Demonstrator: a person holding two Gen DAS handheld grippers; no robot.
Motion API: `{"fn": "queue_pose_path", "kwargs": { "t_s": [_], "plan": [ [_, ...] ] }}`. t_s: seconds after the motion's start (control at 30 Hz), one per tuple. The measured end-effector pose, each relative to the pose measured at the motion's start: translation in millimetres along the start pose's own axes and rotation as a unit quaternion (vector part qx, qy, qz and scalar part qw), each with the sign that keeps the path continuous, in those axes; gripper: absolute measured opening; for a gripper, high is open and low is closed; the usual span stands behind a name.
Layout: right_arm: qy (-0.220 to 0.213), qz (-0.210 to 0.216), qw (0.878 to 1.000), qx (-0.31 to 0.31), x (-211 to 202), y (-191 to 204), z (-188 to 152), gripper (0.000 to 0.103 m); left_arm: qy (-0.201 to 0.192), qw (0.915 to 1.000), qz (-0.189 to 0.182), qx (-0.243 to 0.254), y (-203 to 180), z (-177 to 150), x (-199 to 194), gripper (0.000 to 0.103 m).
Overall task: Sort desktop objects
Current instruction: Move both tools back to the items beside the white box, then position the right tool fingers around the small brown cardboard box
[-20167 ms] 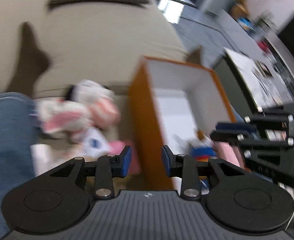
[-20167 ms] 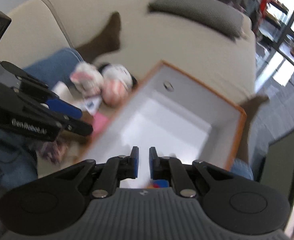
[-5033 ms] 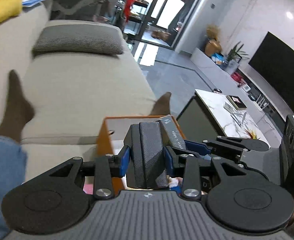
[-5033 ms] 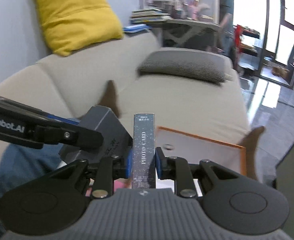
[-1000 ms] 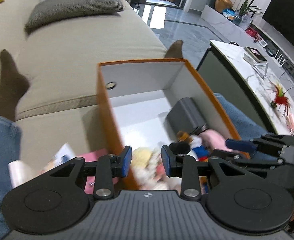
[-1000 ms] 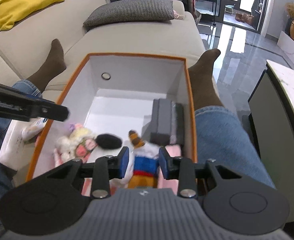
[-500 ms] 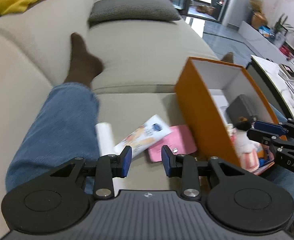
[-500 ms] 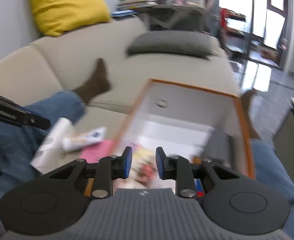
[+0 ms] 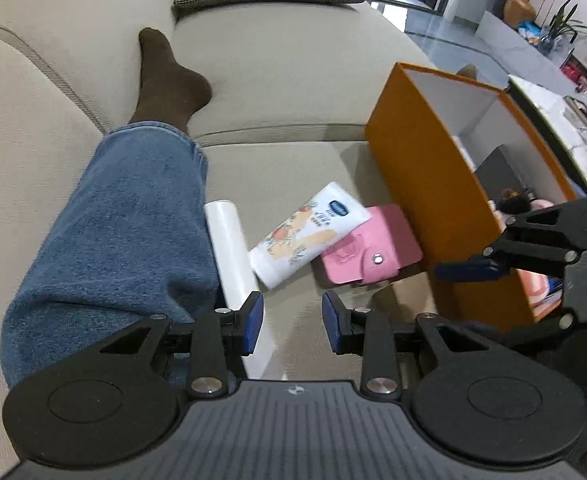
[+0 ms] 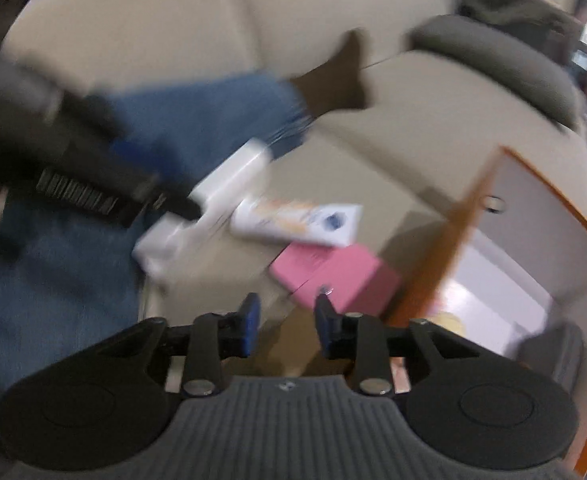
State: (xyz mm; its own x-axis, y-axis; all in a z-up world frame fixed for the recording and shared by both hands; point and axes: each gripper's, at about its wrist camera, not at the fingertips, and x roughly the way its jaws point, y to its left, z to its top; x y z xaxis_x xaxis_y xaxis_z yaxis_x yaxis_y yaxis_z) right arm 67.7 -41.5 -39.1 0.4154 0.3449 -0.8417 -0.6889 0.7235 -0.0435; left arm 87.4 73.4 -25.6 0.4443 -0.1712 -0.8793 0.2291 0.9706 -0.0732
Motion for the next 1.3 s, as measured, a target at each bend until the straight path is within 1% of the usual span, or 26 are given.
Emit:
{"fn": "queue_pose_path", "kwargs": {
  "t_s": [0.03,0.07,0.1,0.17,0.23,0.27,0.3,0.33,0.4,0.47,0.57,0.67,0.73,0.77,0.8,0.83,0.9,0.97,1.07,1.1,1.13,1.17,1.2,1.23,1.3],
  "plan": [
    [0.018,0.002,0.999,-0.033,7,5,1,0.041,-0.003,1.0000,0.004,-0.002,2,-1,0,0.037],
    [0.037,0.001,0.997,-0.068,14,11,3,0.044,-0.007,0.9999,0.006,-0.005,4,-1,0,0.037],
    [0.054,-0.001,0.994,-0.098,20,15,4,0.049,-0.010,0.9999,0.006,-0.010,6,-3,0,0.037],
    [0.093,-0.010,0.983,-0.157,34,22,6,0.055,-0.013,0.9996,0.005,-0.023,12,-6,1,0.037],
    [0.130,-0.023,0.971,-0.198,45,26,4,0.057,-0.015,0.9993,-0.002,-0.033,18,-9,1,0.037],
    [0.146,-0.026,0.965,-0.215,50,28,4,0.063,-0.016,0.9991,-0.006,-0.038,22,-10,1,0.037],
    [0.155,-0.023,0.962,-0.224,53,28,4,0.066,-0.018,0.9989,-0.010,-0.042,26,-12,2,0.037],
    [0.162,-0.020,0.960,-0.228,54,28,5,0.066,-0.019,0.9987,-0.013,-0.046,29,-13,2,0.037],
    [0.173,-0.015,0.958,-0.229,57,29,7,0.068,-0.022,0.9983,-0.018,-0.052,35,-15,2,0.037],
    [0.187,-0.003,0.955,-0.228,59,30,8,0.069,-0.029,0.9977,-0.033,-0.052,40,-18,-1,0.037],
    [0.211,0.006,0.947,-0.244,64,34,7,0.070,-0.036,0.9968,-0.047,-0.053,43,-18,-2,0.037],
    [0.221,-0.017,0.938,-0.267,70,38,5,0.070,-0.041,0.9961,-0.056,-0.055,45,-18,-2,0.037],
    [0.224,-0.026,0.936,-0.270,74,38,7,0.070,-0.044,0.9955,-0.062,-0.057,46,-18,-2,0.037],
    [0.222,-0.031,0.936,-0.269,75,37,8,0.066,-0.045,0.9951,-0.065,-0.059,47,-18,-2,0.037],
    [0.220,-0.034,0.938,-0.266,76,36,9,0.065,-0.046,0.9948,-0.068,-0.061,47,-18,-2,0.037],
    [0.217,-0.030,0.941,-0.257,75,33,11,0.063,-0.046,0.9947,-0.069,-0.061,47,-18,-2,0.037],
    [0.203,-0.023,0.952,-0.229,72,28,19,0.055,-0.047,0.9945,-0.070,-0.063,46,-18,-1,0.037],
    [0.185,-0.023,0.961,-0.206,73,24,26,0.049,-0.045,0.9946,-0.069,-0.063,45,-17,-1,0.037],
    [0.168,-0.034,0.967,-0.187,77,20,38,0.047,-0.045,0.9941,-0.070,-0.070,46,-16,-3,0.037],
    [0.165,-0.033,0.970,-0.175,79,16,41,0.034,-0.045,0.9941,-0.069,-0.070,46,-16,-4,0.037],
    [0.166,-0.033,0.972,-0.161,82,11,45,0.029,-0.046,0.9941,-0.068,-0.071,47,-16,-4,0.037],
    [0.168,-0.041,0.974,-0.148,85,6,47,0.025,-0.046,0.9941,-0.068,-0.071,48,-17,-5,0.037],
    [0.166,-0.047,0.976,-0.134,85,1,50,0.023,-0.045,0.9941,-0.068,-0.071,48,-17,-5,0.037],
    [0.165,-0.044,0.978,-0.120,85,-6,55,0.023,-0.044,0.9941,-0.069,-0.071,48,-16,-5,0.037],
    [0.162,-0.025,0.983,-0.089,78,-15,58,0.024,-0.043,0.9945,-0.068,-0.068,46,-16,-6,0.037]
  ]
}}
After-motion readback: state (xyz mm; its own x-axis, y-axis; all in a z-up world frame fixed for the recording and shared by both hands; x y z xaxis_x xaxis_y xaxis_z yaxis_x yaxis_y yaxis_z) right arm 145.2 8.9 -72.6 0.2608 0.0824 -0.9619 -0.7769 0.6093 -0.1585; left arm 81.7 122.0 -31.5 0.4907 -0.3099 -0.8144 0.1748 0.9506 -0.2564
